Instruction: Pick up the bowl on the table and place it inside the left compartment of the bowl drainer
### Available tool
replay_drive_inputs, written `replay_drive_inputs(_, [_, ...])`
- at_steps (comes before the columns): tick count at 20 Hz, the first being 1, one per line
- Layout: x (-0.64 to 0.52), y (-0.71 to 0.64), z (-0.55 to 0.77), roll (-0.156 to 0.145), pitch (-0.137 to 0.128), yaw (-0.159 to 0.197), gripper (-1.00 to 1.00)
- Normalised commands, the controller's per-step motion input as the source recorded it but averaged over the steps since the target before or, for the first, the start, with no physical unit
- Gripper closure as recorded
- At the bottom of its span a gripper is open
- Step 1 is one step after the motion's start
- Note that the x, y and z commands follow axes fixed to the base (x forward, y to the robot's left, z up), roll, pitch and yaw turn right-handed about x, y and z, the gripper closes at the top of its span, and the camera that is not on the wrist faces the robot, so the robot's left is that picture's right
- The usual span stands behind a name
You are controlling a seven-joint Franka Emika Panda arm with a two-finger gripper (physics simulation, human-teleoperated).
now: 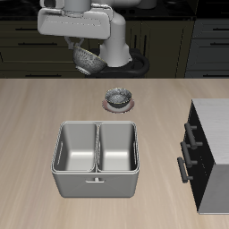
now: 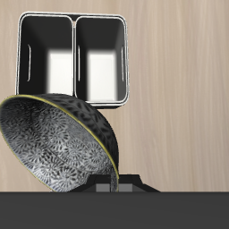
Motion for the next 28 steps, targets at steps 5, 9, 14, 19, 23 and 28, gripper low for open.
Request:
replay_drive_inputs(5, [0.19, 0.25, 0.17, 0.015, -0.005, 0.003, 1.00])
replay_drive_inputs(9, [0.16, 0.32, 0.28, 0.015, -0.020, -0.014, 1.00])
replay_drive_inputs(14, [0.17, 0.12, 0.10, 0.002, -0.004, -0.011, 1.00])
replay_drive_inputs(19, [0.16, 0.12, 0.01, 0.008, -0.002, -0.001, 1.00])
replay_drive_inputs(23, [0.18, 0.05, 0.11, 0.002, -0.017, -0.003, 1.00])
replay_drive_inputs(28, [0.20, 0.09, 0.10, 0.006, -0.009, -0.011, 1.00])
